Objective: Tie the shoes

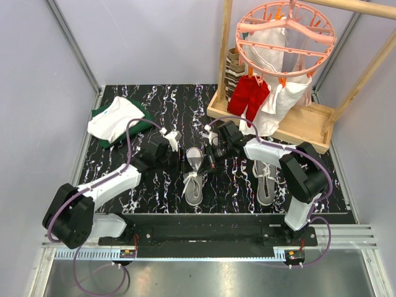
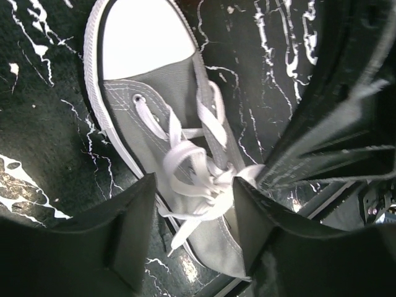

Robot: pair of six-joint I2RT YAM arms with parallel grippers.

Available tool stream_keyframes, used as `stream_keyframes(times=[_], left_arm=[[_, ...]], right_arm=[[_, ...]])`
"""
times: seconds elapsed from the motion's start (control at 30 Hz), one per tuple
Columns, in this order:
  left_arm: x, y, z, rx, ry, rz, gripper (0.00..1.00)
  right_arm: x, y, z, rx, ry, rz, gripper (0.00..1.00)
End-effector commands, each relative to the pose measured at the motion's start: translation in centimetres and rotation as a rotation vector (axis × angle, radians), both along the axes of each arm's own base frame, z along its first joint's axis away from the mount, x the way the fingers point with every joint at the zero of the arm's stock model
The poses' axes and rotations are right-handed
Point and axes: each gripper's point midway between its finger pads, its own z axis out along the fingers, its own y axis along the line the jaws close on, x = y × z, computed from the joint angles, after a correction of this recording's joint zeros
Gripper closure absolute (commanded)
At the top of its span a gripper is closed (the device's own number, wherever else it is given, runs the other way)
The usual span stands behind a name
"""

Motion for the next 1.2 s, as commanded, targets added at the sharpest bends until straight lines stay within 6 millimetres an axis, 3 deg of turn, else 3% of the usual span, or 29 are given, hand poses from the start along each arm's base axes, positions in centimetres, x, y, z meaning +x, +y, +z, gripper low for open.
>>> stream_keyframes(times=[0.0,0.13,0.23,0.27,0.3,0.83,1.17], left_arm=[[1.7,-0.9,0.7,-0.016,-0.035,0.026,0.5],[1.8,-0.9,0.4,-0.009,-0.022,0.034,0.64],[1.6,-1.0,0.4,-0.02,-0.023,0.027,0.84],[1.5,-1.0,0.4,-0.022,-0.026,0.025,0.97],[1.5,-0.8,0.5,-0.023,-0.031,0.03,1.0],[1.2,-0.3,0.9,-0.025,-0.07,0.017,1.0],[2.3,2.0,0.7,0.039,-0.121,0.041,1.0]], right_arm=[[0.1,0.2,1.4,0.022,-0.075,0.009,1.0],[0.2,0.0,1.3,0.009,-0.093,0.0,1.0],[0.3,-0.3,1.2,-0.006,-0.103,-0.011,1.0],[0.4,-0.4,1.1,-0.015,-0.111,-0.017,1.0],[0.3,-0.5,1.0,-0.022,-0.113,-0.02,1.0],[-0.3,-1.5,1.5,-0.033,-0.147,-0.022,1.0],[-0.8,-2.8,0.5,-0.089,-0.161,-0.03,1.0]])
